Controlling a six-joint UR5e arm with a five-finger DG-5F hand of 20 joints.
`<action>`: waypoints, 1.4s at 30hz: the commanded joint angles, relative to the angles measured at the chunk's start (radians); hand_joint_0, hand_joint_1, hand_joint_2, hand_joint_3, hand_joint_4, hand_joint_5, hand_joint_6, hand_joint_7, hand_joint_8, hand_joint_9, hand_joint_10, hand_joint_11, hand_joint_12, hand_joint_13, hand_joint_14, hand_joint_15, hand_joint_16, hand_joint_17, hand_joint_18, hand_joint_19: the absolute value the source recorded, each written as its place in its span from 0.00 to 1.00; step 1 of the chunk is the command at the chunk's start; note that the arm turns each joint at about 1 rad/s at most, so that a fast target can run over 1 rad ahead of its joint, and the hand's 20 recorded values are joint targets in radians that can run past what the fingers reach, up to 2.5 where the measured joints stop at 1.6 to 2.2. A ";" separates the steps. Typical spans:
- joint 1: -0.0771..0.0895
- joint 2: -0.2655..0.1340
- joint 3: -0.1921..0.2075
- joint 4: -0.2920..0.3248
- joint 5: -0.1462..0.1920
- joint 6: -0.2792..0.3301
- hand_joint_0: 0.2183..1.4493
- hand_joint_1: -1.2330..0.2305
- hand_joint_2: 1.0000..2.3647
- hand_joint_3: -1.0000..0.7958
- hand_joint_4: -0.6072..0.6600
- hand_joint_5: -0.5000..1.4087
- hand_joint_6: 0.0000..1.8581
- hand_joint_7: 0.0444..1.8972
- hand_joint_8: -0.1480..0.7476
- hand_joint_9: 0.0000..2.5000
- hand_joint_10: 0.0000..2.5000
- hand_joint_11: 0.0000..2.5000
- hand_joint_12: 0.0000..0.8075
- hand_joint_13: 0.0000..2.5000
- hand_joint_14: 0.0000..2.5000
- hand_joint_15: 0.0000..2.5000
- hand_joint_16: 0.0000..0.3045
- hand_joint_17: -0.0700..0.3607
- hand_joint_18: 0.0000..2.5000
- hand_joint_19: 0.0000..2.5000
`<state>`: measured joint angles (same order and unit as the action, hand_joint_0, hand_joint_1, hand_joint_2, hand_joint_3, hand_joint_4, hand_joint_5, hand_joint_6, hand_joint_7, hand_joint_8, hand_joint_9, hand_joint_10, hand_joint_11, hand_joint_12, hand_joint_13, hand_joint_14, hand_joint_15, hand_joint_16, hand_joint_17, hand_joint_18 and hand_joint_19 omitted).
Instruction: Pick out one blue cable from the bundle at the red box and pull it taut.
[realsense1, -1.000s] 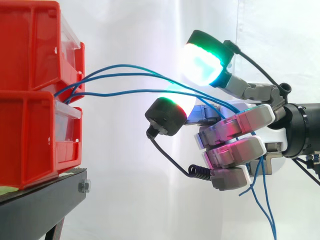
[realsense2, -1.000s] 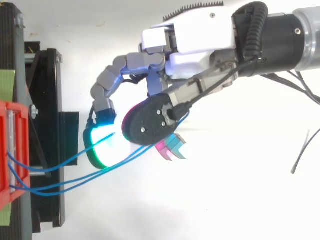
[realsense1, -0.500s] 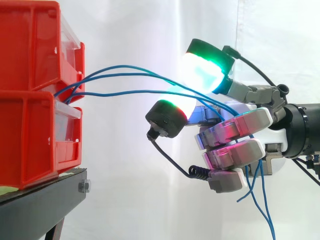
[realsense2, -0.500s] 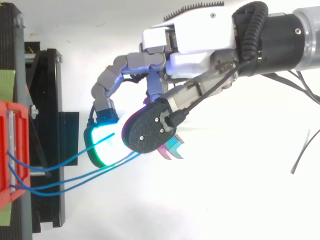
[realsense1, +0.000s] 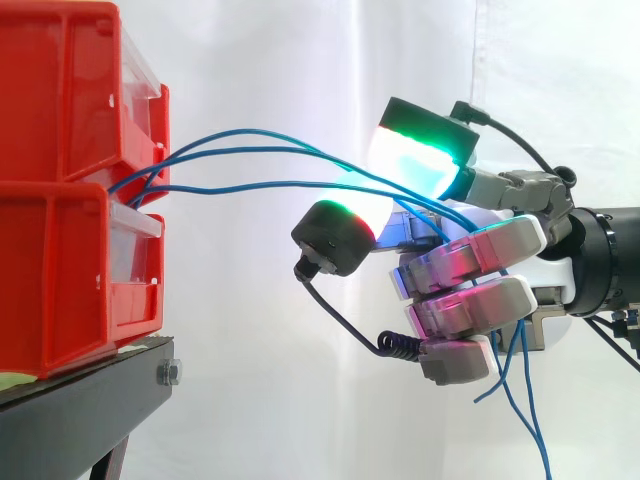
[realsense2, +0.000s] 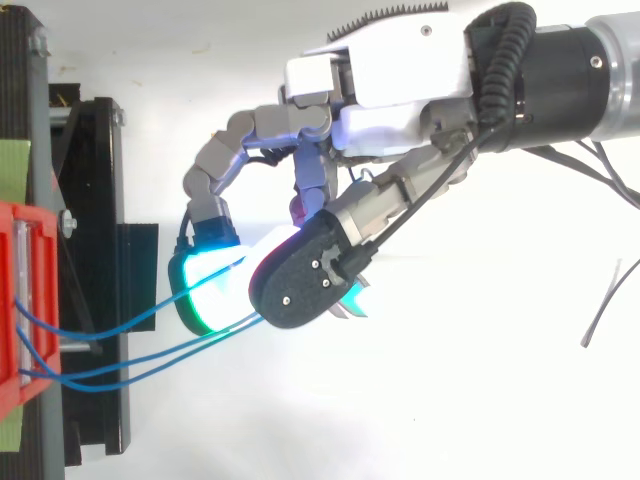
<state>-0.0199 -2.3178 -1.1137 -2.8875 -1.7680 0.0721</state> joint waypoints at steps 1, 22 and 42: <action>0.000 0.000 0.000 0.001 -0.001 0.000 0.22 0.47 0.00 0.28 0.49 0.23 0.47 0.48 0.45 0.62 0.01 0.27 0.45 0.53 0.01 0.28 0.17 0.43 0.42 0.29; -0.003 0.000 0.000 0.001 -0.002 0.000 0.27 0.40 0.00 0.45 0.51 0.23 0.47 0.47 0.50 0.62 0.01 0.26 0.51 0.55 0.01 0.26 0.21 0.49 0.46 0.27; -0.005 0.002 0.000 0.004 0.001 0.000 0.25 0.44 0.00 0.30 0.51 0.22 0.47 0.46 0.45 0.60 0.01 0.29 0.44 0.52 0.01 0.28 0.16 0.42 0.40 0.30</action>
<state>-0.0245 -2.3177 -1.1137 -2.8849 -1.7684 0.0721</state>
